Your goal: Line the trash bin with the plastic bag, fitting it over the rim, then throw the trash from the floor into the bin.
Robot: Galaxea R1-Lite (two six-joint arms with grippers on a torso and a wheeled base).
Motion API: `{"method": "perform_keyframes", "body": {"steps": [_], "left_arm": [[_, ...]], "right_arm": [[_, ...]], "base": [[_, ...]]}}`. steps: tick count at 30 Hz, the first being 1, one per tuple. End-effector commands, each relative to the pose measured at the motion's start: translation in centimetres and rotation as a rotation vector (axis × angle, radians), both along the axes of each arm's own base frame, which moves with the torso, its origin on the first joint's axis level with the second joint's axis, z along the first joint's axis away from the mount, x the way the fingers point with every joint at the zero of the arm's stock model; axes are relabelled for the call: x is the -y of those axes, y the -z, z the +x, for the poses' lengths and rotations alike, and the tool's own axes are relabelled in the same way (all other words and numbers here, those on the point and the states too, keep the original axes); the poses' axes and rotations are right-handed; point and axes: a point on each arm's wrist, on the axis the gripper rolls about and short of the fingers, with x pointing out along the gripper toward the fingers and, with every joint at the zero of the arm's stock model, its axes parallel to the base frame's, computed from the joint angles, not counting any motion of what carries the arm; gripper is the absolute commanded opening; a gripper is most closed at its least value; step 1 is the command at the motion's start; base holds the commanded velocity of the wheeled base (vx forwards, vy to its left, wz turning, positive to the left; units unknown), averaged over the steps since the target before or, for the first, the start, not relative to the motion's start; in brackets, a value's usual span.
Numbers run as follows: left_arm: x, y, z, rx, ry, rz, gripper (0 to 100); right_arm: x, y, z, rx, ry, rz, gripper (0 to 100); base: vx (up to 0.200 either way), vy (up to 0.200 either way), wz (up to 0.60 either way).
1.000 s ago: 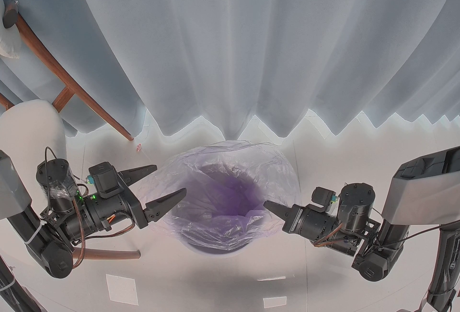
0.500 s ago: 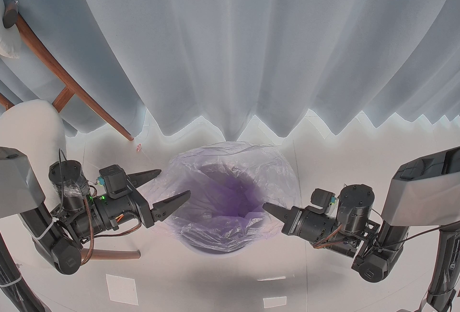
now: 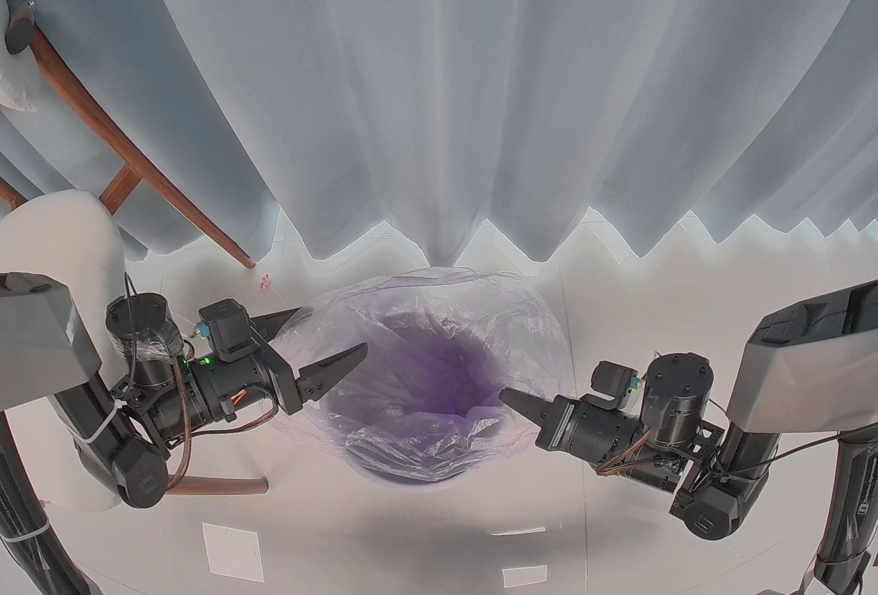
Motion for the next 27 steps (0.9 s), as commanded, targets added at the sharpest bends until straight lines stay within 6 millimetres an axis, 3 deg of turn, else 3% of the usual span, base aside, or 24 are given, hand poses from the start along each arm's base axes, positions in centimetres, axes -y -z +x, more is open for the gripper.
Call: {"method": "perform_keyframes", "body": {"steps": [1, 13, 27], "left_arm": [[0.1, 0.6, 0.3, -0.017, 0.001, 0.005, 0], [0.1, 0.4, 0.3, -0.040, -0.006, -0.024, 0], [-0.2, -0.5, 1.8, -0.235, -0.087, -0.304, 0]], "right_arm": [[0.0, -0.1, 0.0, 0.013, 0.000, 0.010, 0], [0.1, -0.7, 0.1, 0.027, 0.004, 0.020, 0], [0.5, -1.4, 1.3, 0.060, 0.037, 0.047, 0]], "base": [[0.000, 0.000, 0.00], [0.000, 0.000, 0.00], [0.000, 0.000, 0.00]]}}
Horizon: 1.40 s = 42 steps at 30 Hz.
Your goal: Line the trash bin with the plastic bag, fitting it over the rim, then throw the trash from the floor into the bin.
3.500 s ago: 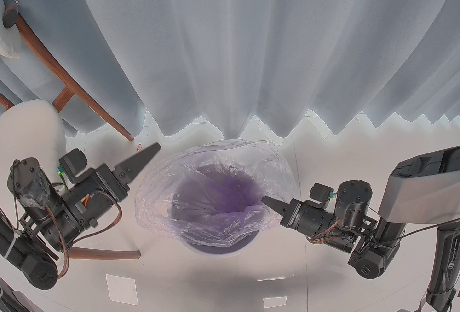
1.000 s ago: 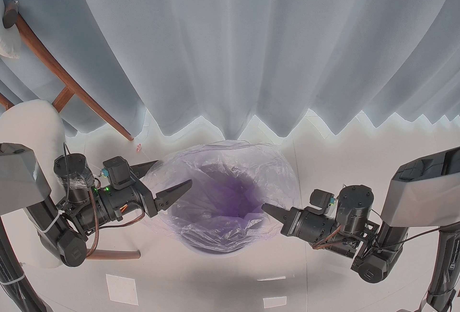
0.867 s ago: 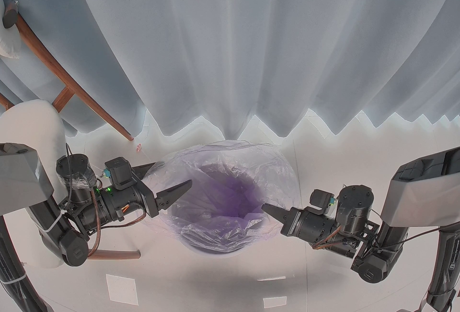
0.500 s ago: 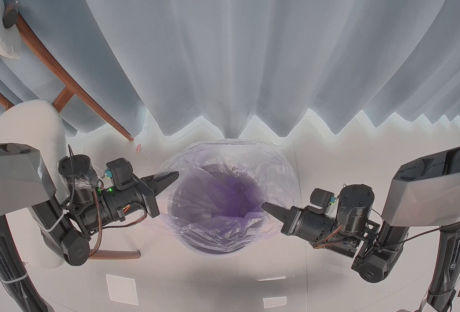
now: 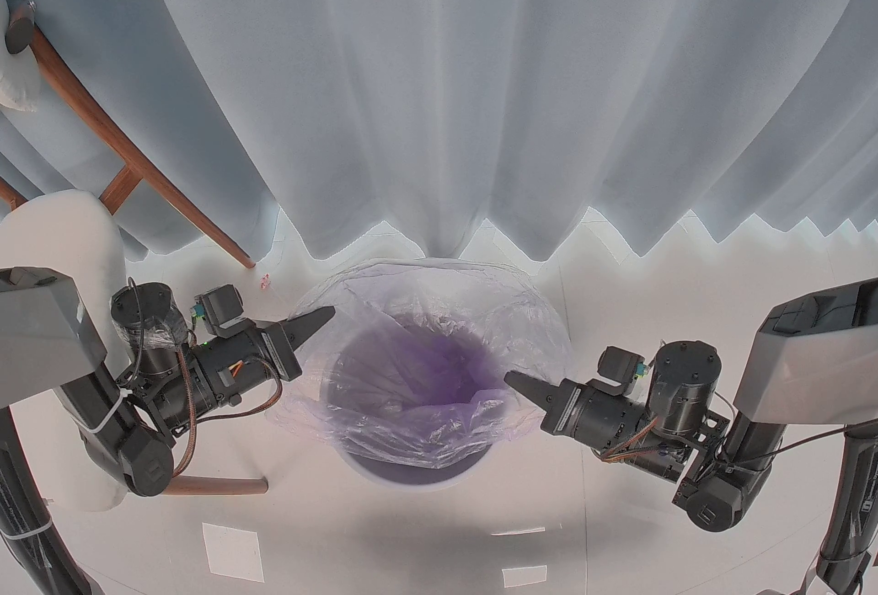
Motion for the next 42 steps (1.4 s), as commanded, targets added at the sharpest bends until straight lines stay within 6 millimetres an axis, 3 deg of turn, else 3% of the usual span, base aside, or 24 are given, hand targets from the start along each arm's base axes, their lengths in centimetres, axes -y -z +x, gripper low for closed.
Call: {"method": "perform_keyframes", "body": {"steps": [1, 6, 14, 26, 42], "left_arm": [[-0.2, -0.3, 0.3, -0.028, -0.011, -0.055, 0], [0.4, -0.3, 0.4, -0.128, 0.013, -0.169, 0], [2.0, 1.7, 1.3, -0.173, 0.041, -0.160, 0], [1.5, 2.2, 2.8, -0.223, 0.008, -0.229, 0], [0.9, 4.5, 4.2, -0.277, -0.029, -0.232, 0]], "right_arm": [[0.3, -0.5, 0.7, 0.030, 0.018, 0.023, 0], [0.5, -0.4, 1.3, 0.025, 0.033, 0.034, 0], [0.4, 0.0, 1.4, 0.016, 0.032, 0.033, 0], [0.3, 0.6, 1.5, 0.002, 0.032, 0.025, 0], [0.0, 0.9, 1.6, -0.053, 0.039, 0.070, 0]], "base": [[0.000, 0.000, 0.00], [0.000, 0.000, 0.00], [0.000, 0.000, 0.00], [0.000, 0.000, 0.00], [0.000, 0.000, 0.00]]}}
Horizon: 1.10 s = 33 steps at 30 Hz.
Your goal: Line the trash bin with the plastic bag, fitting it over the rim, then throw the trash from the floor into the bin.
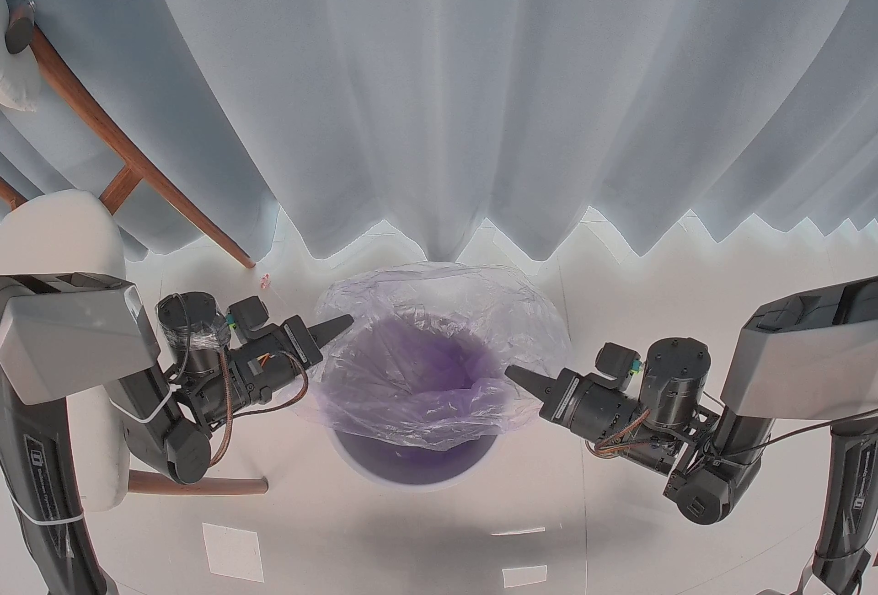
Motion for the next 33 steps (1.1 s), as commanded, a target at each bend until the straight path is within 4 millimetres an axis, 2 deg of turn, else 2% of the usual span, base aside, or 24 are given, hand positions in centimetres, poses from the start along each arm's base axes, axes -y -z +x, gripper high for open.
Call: {"method": "perform_keyframes", "body": {"steps": [1, 7, 15, 20, 23, 27, 33], "left_arm": [[-0.2, 0.9, 0.3, -0.025, -0.005, 0.004, 0], [0.0, 1.9, 0.8, -0.041, -0.008, 0.009, 0], [0.1, 1.8, 0.8, -0.041, -0.005, 0.008, 0], [0.1, 0.7, 0.7, -0.042, -0.010, -0.044, 0], [0.0, -0.8, 0.7, -0.027, -0.011, -0.081, 0], [0.2, -1.3, 0.4, -0.020, -0.004, -0.091, 0], [0.2, -1.4, 0.6, -0.016, -0.015, -0.094, 0]], "right_arm": [[-0.1, 0.4, 0.1, 0.002, -0.001, 0.002, 0], [-0.3, 1.9, 0.3, -0.032, -0.004, -0.021, 0], [-0.5, 2.3, 0.4, -0.036, -0.006, -0.023, 0], [-0.6, 1.1, 1.3, 0.008, 0.017, 0.011, 0], [0.3, -0.2, 1.8, 0.035, 0.048, 0.036, 0], [1.2, -0.9, 2.8, 0.060, 0.084, 0.059, 0], [2.4, -1.1, 4.3, 0.079, 0.133, 0.070, 0]], "base": [[0.000, 0.000, 0.00], [0.000, 0.000, 0.00], [0.000, 0.000, 0.00], [0.000, 0.000, 0.00], [0.000, 0.000, 0.00], [0.000, 0.000, 0.00], [0.000, 0.000, 0.00]]}}
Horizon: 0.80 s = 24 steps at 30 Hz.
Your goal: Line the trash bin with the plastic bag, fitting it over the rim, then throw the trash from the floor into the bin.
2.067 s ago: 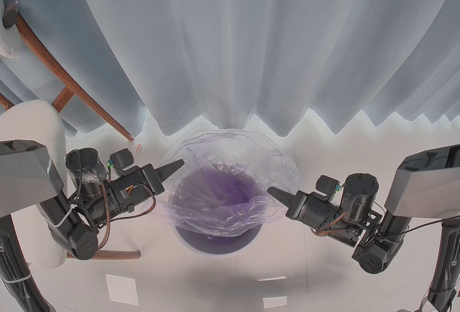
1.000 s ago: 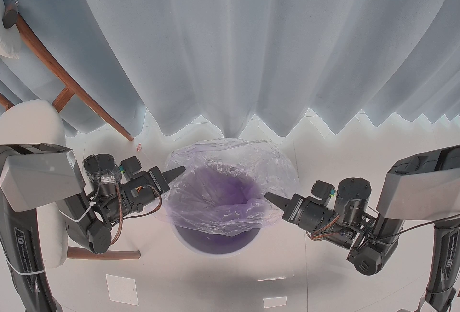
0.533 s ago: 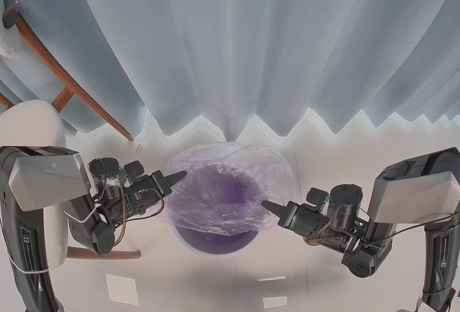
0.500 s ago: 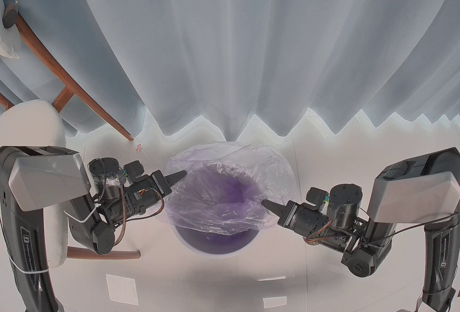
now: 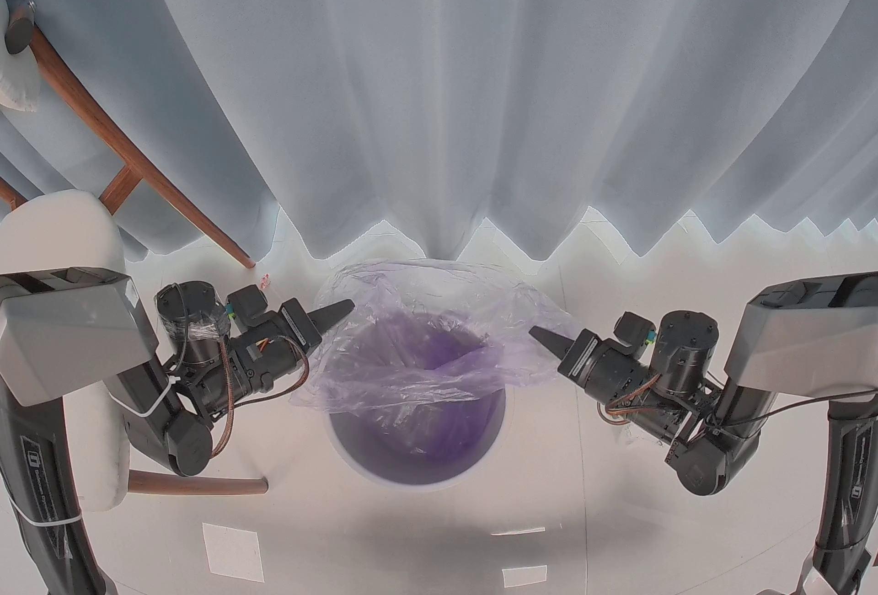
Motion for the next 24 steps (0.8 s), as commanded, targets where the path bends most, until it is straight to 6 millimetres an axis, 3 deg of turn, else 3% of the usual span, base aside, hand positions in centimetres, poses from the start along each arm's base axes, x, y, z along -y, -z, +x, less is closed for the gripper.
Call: {"method": "perform_keyframes", "body": {"steps": [1, 13, 24], "left_arm": [[0.0, -0.4, 0.2, 0.014, -0.006, -0.005, 0], [-0.1, 0.0, 1.4, -0.036, -0.056, -0.014, 0], [0.0, 2.6, 1.9, -0.095, -0.069, 0.005, 0]], "right_arm": [[0.8, -0.5, 1.0, 0.036, 0.031, 0.020, 0], [0.9, 1.3, 1.9, 0.007, 0.044, 0.004, 0], [0.6, 2.9, 1.7, -0.034, 0.035, -0.021, 0]], "base": [[0.000, 0.000, 0.00], [0.000, 0.000, 0.00], [0.000, 0.000, 0.00]]}}
